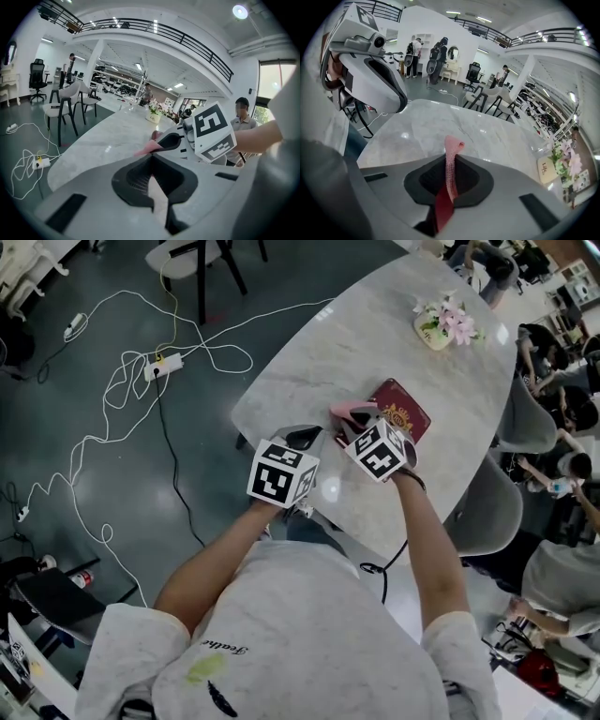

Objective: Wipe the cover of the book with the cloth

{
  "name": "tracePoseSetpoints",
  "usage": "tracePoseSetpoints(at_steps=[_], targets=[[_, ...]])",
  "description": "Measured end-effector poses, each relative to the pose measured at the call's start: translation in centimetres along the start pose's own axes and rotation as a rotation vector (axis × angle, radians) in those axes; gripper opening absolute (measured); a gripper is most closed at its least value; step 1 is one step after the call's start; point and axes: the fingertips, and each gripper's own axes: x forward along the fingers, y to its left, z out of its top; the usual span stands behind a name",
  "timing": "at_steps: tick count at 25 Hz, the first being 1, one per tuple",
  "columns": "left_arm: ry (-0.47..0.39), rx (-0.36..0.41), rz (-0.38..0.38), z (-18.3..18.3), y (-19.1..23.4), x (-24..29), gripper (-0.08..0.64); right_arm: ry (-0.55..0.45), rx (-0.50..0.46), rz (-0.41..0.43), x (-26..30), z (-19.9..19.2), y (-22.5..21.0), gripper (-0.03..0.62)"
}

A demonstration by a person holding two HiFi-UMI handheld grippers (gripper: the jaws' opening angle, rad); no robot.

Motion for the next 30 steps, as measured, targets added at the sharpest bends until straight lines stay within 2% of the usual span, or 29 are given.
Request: tracePoseSetpoints(at_steps=[20,30], targets=[[-0.003,0.042,-0.043,-1.6,-0.2,-3.9,0.008,0.001,0.054,-0.018,-1.0,1.3,5.1,0.018],[-0.005,0.062,-0.086,-2.4,-0.8,-5.7,0.008,-0.023,0.132,-0.043,-2.3,2.0,8.3,0.018]])
